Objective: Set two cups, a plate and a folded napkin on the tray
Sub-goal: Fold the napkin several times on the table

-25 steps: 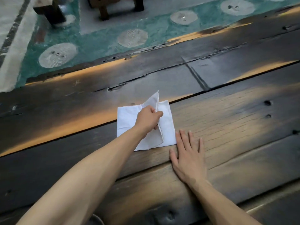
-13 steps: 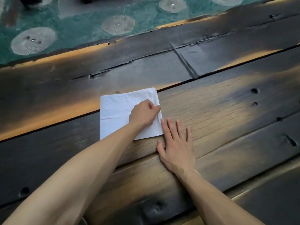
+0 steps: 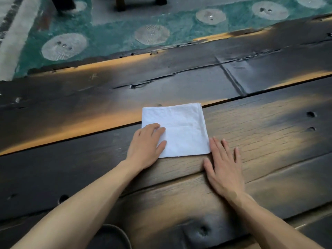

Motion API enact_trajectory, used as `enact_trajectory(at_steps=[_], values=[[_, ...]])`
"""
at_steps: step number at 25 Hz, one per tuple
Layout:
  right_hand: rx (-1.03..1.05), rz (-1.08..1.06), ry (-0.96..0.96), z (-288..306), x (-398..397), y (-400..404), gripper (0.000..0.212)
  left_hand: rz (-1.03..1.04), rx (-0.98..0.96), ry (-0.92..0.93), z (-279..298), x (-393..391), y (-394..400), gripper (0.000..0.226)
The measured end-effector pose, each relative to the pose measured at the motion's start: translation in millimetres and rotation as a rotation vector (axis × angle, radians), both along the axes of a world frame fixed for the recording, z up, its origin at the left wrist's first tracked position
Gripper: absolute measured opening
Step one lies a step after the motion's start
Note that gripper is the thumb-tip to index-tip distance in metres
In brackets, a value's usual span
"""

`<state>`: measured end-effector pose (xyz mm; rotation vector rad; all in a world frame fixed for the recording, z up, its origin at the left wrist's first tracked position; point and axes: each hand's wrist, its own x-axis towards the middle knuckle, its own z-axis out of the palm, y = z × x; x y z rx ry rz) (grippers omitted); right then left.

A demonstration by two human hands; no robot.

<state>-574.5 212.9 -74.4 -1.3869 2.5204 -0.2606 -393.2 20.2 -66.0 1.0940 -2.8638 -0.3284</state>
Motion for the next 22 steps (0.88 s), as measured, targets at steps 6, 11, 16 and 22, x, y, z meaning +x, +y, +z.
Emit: enact_trajectory(at_steps=[6,11,16,22], values=[[-0.104,0.250,0.105,9.9,25.9,-95.9,0.060,0.047,-0.037,0.036,-4.6,-10.2,-7.3,0.056],[-0.001,0.253,0.137,-15.5,21.6,-138.9,0.060,0.057,-0.050,-0.093,-25.1,-34.0,-16.7,0.057],[0.002,0.184,0.163,-27.2,12.7,-135.9,0.063,0.140,-0.006,-0.086,-34.5,-30.9,-20.6,0.065],[0.026,0.047,0.173,-29.1,0.9,-130.6,0.071,0.306,0.009,-0.119,-34.5,-5.9,-38.4,0.083]])
